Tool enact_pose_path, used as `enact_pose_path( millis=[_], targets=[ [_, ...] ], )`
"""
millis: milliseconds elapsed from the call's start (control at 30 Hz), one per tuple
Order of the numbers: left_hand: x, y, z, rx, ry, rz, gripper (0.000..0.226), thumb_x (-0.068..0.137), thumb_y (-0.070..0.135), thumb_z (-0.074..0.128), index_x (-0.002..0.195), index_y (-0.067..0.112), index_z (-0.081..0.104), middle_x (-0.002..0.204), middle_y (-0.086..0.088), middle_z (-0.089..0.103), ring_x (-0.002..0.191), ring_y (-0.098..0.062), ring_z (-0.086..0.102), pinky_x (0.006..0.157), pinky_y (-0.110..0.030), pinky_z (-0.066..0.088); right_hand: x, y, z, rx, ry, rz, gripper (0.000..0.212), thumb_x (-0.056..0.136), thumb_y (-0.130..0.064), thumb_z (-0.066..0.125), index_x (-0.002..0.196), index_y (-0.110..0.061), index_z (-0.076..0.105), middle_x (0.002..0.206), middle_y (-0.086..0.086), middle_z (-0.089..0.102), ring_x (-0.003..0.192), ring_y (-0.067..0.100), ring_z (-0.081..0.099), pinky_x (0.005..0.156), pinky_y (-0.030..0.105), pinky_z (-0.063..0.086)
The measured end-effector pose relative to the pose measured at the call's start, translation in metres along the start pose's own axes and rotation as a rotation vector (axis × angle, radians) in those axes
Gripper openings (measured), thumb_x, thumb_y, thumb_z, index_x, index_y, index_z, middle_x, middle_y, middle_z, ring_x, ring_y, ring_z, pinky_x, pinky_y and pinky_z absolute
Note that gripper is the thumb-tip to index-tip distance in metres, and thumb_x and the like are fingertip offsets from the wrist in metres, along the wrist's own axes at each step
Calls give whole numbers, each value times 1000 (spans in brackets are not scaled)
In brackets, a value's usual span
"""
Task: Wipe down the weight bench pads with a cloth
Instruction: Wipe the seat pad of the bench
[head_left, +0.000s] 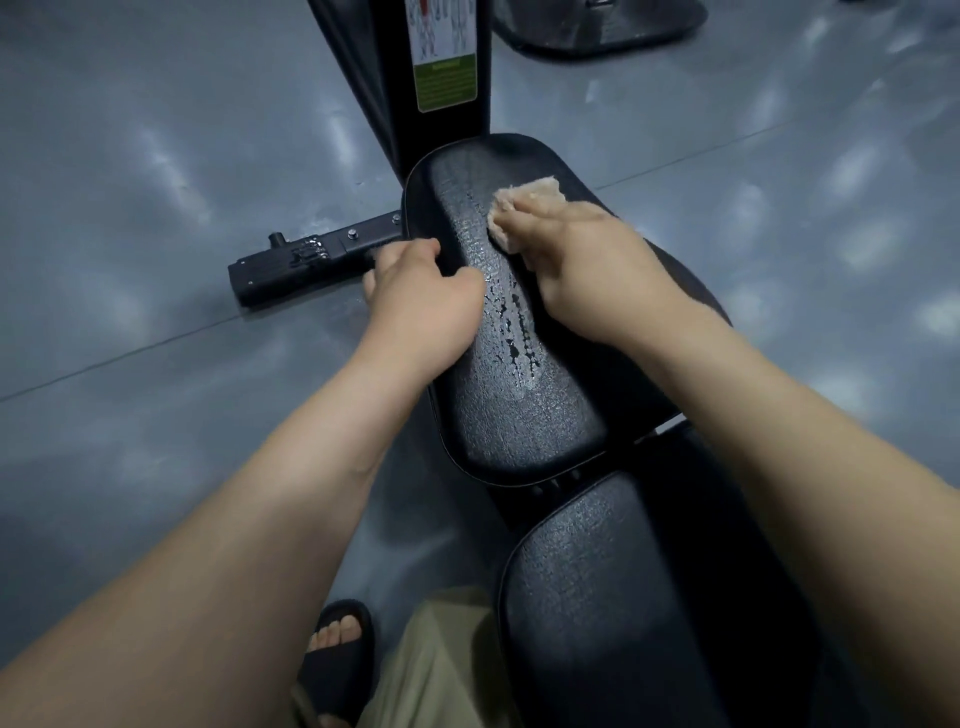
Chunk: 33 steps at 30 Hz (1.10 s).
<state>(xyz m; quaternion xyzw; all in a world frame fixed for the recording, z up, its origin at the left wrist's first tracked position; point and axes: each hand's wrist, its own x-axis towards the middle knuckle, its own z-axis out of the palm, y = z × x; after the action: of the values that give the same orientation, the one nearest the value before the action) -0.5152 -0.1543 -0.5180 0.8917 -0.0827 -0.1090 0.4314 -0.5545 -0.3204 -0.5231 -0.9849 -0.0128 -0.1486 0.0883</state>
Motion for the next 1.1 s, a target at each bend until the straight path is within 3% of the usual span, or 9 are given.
enact_pose_path(
  millis=[133, 233, 300, 400, 467, 667, 767, 900, 1100],
  targets=[
    [1, 0, 1, 66, 14, 38, 56, 96, 28, 50, 150, 14, 44, 155, -3, 36, 143, -26, 27, 115, -26, 20, -1, 12, 1, -75, 11, -53, 51, 90, -17, 44, 139, -20, 59, 146, 3, 56, 130, 29, 56, 108, 40, 44],
    [2, 0, 1, 105, 13, 51, 56, 95, 29, 51, 148, 12, 45, 152, -3, 37, 141, -25, 27, 115, -27, 21, 28, 13, 2, -61, -17, -53, 36, 89, -7, 47, 117, -26, 58, 123, -2, 62, 115, 32, 58, 86, 38, 49],
    [0, 1, 2, 127, 22, 59, 55, 94, 29, 51, 146, 11, 47, 152, -3, 37, 142, -25, 27, 117, -30, 21, 42, 16, 4, -46, -26, -25, 35, 91, -7, 46, 117, -27, 56, 119, -2, 61, 112, 31, 57, 79, 29, 42],
    [-1, 2, 4, 164, 34, 93, 48, 94, 26, 52, 138, 5, 52, 153, -6, 38, 143, -25, 29, 117, -28, 21, 38, 17, 5, 8, -18, 46, 51, 93, -8, 48, 140, -25, 56, 146, -3, 54, 132, 28, 52, 100, 31, 44],
    [0, 2, 3, 164, 27, 107, 42, 94, 23, 52, 131, 1, 55, 152, -9, 39, 143, -26, 31, 115, -25, 21, 19, 15, 2, 29, 5, 88, 54, 92, -9, 48, 144, -23, 55, 153, -2, 49, 135, 28, 50, 108, 33, 41],
    [3, -2, 1, 203, 11, 128, 41, 94, 24, 52, 128, 1, 56, 152, -11, 41, 141, -28, 32, 115, -27, 22, 9, 17, -2, -33, 27, 149, 44, 91, -7, 49, 131, -17, 64, 146, 0, 57, 127, 31, 55, 99, 33, 45],
    [1, -2, 3, 226, 4, 130, 44, 95, 26, 51, 131, 1, 54, 154, -11, 38, 143, -28, 31, 117, -29, 22, 39, 20, 2, 12, 30, 178, 42, 96, -11, 49, 135, -21, 61, 148, -4, 55, 132, 27, 53, 100, 31, 44],
    [-2, -2, 4, 231, 4, 134, 51, 96, 25, 50, 141, 0, 48, 159, -11, 33, 148, -27, 26, 121, -30, 18, 75, 35, 3, 42, -31, 232, 42, 97, -13, 48, 135, -27, 59, 138, -2, 61, 123, 32, 58, 94, 33, 44],
    [1, -3, 3, 231, -16, 134, 56, 94, 29, 46, 142, 1, 49, 160, -13, 34, 148, -27, 27, 120, -30, 19, 75, 52, 2, 257, -69, 354, 52, 97, -11, 50, 143, -34, 55, 149, -10, 52, 141, 12, 43, 112, 17, 30]
  ],
)
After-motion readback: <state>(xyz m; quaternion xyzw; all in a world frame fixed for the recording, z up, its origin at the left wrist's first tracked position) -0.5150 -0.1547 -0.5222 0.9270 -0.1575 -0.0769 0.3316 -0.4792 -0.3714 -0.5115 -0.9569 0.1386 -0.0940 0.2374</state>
